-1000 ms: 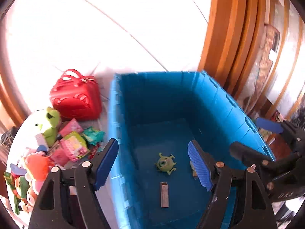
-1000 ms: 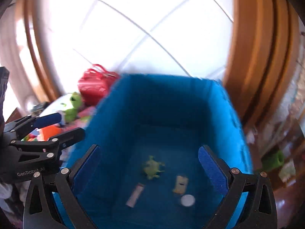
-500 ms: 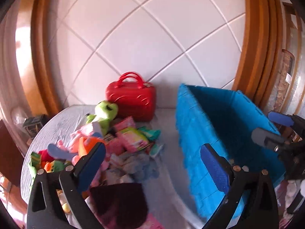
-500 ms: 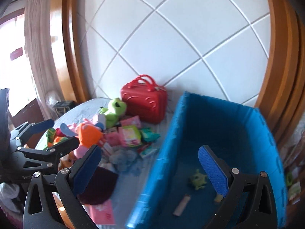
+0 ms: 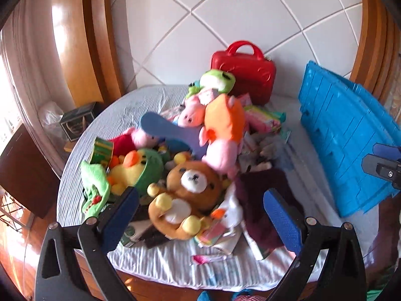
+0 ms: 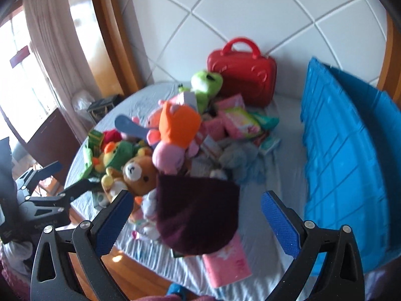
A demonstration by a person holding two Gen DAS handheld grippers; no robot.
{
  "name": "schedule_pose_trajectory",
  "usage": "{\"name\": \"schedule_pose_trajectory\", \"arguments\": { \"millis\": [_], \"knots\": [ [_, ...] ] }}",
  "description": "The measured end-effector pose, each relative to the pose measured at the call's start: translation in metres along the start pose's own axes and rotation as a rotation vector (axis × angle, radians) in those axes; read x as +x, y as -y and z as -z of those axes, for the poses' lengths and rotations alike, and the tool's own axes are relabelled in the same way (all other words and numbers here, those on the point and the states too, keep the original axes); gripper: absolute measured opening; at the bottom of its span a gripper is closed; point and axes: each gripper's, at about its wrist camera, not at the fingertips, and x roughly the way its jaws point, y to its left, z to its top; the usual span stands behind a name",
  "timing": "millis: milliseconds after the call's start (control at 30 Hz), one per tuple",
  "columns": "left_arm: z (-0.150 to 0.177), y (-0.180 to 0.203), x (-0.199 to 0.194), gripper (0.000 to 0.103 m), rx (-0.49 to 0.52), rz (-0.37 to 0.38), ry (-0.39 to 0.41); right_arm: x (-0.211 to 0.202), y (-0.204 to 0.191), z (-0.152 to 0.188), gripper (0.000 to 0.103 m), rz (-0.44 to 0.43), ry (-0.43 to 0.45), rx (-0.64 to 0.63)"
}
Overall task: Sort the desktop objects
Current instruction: 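Move both tools over the pile toward the brown teddy bear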
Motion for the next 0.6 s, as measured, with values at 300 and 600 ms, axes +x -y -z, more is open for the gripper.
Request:
{"name": "schedule_pose_trajectory", "arguments": {
  "millis": [300,600],
  "knots": [
    [0.049,-0.023,0.046,0.101,-0.051,-0.006,-0.137,0.048,0.018,0.035,0.103,0.003,-0.113,0.037],
    [0.067,-0.038,0.061,0.091,-0.103,-0.066,-0.193,0.083,0.041,0.046,0.103,-0.029,-0.175,0.062]
  ]
}}
